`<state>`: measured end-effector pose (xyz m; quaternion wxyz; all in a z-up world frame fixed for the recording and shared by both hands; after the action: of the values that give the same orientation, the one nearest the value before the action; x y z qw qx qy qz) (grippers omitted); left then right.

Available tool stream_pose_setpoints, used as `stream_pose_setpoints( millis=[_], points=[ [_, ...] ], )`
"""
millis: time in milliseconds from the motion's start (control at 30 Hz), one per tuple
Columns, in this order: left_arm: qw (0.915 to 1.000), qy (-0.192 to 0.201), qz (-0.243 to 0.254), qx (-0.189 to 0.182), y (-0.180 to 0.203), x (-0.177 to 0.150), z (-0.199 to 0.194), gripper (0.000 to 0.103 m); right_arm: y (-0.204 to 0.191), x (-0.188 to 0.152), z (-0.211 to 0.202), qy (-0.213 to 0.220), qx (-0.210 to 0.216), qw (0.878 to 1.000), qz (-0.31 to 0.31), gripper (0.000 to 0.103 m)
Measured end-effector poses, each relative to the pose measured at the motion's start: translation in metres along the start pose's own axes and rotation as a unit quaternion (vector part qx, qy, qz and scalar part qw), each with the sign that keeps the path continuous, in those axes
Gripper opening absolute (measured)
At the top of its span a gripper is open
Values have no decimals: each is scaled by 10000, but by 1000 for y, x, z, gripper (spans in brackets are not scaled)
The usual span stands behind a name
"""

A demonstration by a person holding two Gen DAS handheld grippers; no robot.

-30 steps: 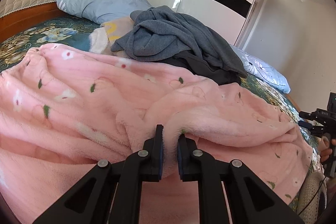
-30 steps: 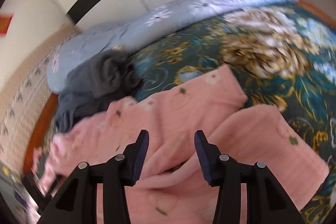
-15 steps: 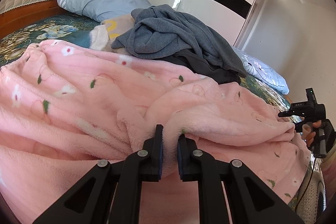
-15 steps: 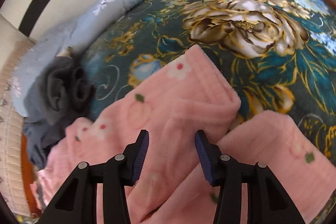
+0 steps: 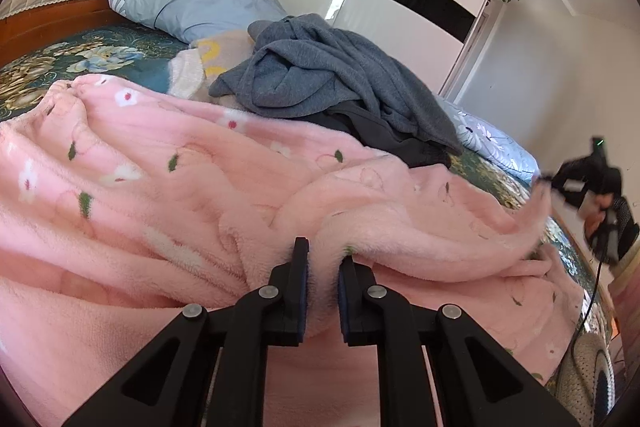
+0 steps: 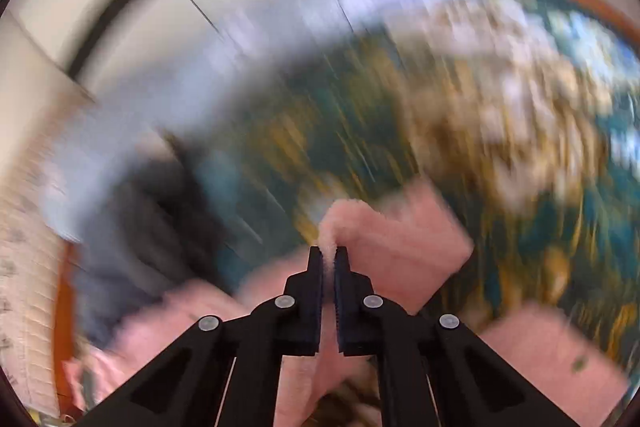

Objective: Fold clothes

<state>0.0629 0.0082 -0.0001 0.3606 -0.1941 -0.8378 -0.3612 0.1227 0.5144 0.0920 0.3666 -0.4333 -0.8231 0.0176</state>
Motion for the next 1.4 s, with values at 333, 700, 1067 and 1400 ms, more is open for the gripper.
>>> stream_pose_setpoints(
  millis=[333, 700, 1067, 1400],
  points=[
    [9963, 226, -352, -753, 5, 7, -21, 60, 127, -39, 1, 243, -423, 9923, 1135, 4],
    [9710, 976, -2163, -297, -103, 26, -108, 60, 160, -66, 30, 107, -276, 9865, 1609, 5],
    [9003, 2158, -3318, 1810, -234, -7, -267, 61, 159, -67, 24, 129, -362, 9865, 1592, 9],
    [9063, 2030, -3432, 1401, -251, -24, -234, 60, 178, -63, 0, 806, -440, 9729, 2122, 12]
  ],
)
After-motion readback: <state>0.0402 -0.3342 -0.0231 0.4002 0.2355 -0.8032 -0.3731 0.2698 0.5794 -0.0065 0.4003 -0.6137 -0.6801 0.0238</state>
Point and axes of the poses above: each gripper's, at about its wrist camera, not at the fingertips, and z roughly the way its jaws point, y to its right, x to its top, the point moved 3 cm from there along z, roughly the way its jaws point, and after that the axes turned 9 degrees about -x, right-handed, at the moved point
